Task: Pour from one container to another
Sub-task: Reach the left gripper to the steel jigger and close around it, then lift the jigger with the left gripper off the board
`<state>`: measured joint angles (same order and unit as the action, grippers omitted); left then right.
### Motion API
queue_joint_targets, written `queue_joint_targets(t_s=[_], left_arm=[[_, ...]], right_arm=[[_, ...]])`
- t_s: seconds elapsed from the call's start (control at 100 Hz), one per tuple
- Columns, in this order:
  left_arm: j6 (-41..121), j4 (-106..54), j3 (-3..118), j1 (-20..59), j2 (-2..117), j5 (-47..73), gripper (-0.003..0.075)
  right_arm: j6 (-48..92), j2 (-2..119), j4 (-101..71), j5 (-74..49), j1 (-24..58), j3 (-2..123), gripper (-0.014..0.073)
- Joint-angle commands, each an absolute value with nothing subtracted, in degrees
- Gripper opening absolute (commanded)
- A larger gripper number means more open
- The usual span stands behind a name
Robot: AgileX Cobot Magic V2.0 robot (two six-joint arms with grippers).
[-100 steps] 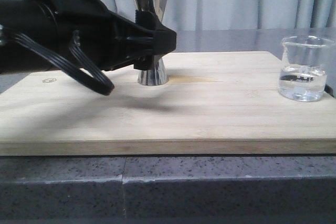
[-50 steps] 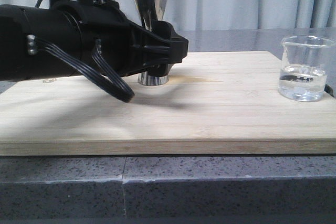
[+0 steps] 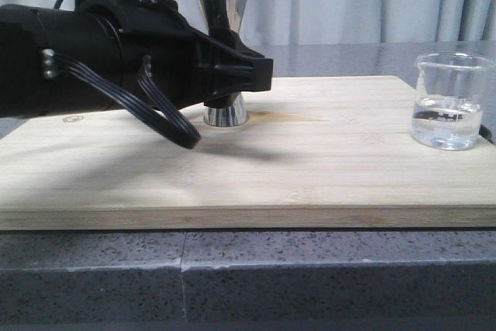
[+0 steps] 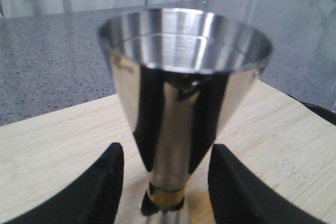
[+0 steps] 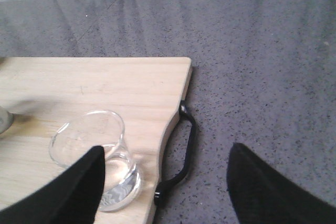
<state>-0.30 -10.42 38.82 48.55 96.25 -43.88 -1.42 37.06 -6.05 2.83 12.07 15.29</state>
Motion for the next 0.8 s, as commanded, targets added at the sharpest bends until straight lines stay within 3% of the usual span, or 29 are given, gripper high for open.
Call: queue_joint_targets(t_s=[0.0, 0.47, 0.79], left_arm=[[-0.8, -10.2, 40.3, 48.9, 94.4, -48.6, 0.0262], [-0.8, -10.2, 40.3, 48.9, 94.4, -50.3, -0.002], [-0.8, -6.9, 40.3, 48.9, 94.4, -53.8, -0.0019]], right_arm=[[-0.8, 37.5, -5.6, 7.7, 12.2, 16.7, 0.0449], [-0.8, 37.5, -5.6, 7.7, 12.2, 16.7, 0.0449], [-0.8, 37.5, -3.6, 7.2, 15.0, 16.5, 0.0449]])
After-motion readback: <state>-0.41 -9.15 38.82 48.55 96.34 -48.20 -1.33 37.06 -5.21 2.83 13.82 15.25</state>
